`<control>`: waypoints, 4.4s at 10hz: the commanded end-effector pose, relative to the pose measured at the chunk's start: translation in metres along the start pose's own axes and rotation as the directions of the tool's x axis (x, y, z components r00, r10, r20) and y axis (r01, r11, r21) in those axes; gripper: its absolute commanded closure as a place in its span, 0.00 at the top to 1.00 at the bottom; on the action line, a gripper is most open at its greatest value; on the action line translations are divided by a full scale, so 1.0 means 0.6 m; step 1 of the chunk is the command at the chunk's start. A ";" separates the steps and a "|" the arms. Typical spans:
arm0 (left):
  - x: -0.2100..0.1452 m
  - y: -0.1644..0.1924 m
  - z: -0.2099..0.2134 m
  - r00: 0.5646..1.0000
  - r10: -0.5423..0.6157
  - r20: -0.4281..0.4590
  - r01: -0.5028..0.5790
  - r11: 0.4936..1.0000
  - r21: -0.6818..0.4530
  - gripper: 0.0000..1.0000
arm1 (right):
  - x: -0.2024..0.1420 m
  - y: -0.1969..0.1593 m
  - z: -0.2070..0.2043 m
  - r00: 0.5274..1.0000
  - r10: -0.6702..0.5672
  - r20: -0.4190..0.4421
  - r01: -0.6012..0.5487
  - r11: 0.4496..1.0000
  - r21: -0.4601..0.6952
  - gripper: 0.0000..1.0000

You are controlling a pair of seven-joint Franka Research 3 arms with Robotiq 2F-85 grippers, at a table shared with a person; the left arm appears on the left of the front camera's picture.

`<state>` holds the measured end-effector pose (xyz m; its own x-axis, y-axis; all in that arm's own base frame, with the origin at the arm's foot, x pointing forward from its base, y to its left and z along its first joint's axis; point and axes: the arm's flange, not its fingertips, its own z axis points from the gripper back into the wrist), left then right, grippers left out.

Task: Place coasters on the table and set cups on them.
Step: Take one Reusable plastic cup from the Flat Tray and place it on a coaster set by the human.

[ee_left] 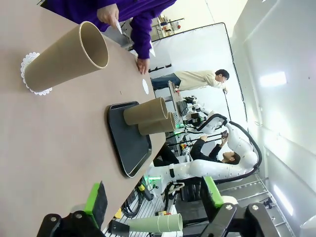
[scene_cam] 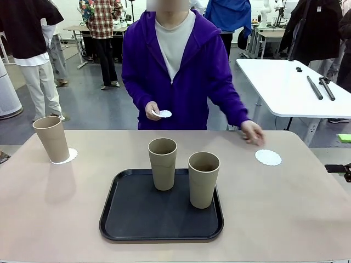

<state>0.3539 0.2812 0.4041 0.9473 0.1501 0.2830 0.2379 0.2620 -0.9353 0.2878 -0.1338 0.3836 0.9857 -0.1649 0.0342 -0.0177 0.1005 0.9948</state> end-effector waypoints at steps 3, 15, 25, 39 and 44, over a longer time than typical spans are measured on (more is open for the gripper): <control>-0.004 -0.001 0.002 1.000 -0.007 -0.002 0.007 1.000 -0.004 1.00 | 0.002 0.002 0.000 1.000 0.006 0.008 -0.006 1.000 0.011 1.00; -0.004 -0.001 0.002 1.000 -0.007 -0.002 0.007 1.000 -0.004 1.00 | 0.134 0.196 -0.074 0.665 0.556 -0.499 -0.738 0.594 -0.321 1.00; -0.004 -0.001 0.002 1.000 -0.007 -0.002 0.007 1.000 -0.004 1.00 | 0.112 0.245 -0.260 0.421 0.517 -0.745 -0.901 0.338 -0.274 1.00; -0.004 -0.001 0.002 1.000 -0.007 -0.002 0.007 1.000 -0.004 1.00 | 0.118 -0.089 -0.317 0.195 0.968 -0.156 -0.962 0.220 0.160 1.00; -0.004 -0.001 0.002 1.000 -0.007 -0.002 0.007 1.000 -0.004 1.00 | 0.109 -0.102 -0.328 0.203 0.960 -0.193 -0.955 0.237 0.177 1.00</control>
<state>0.3541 0.2809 0.4034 0.9478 0.1495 0.2816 0.2369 0.2605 -0.9360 0.3883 0.0436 0.3015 0.2136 0.2654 0.9402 -0.9756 0.0075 0.2196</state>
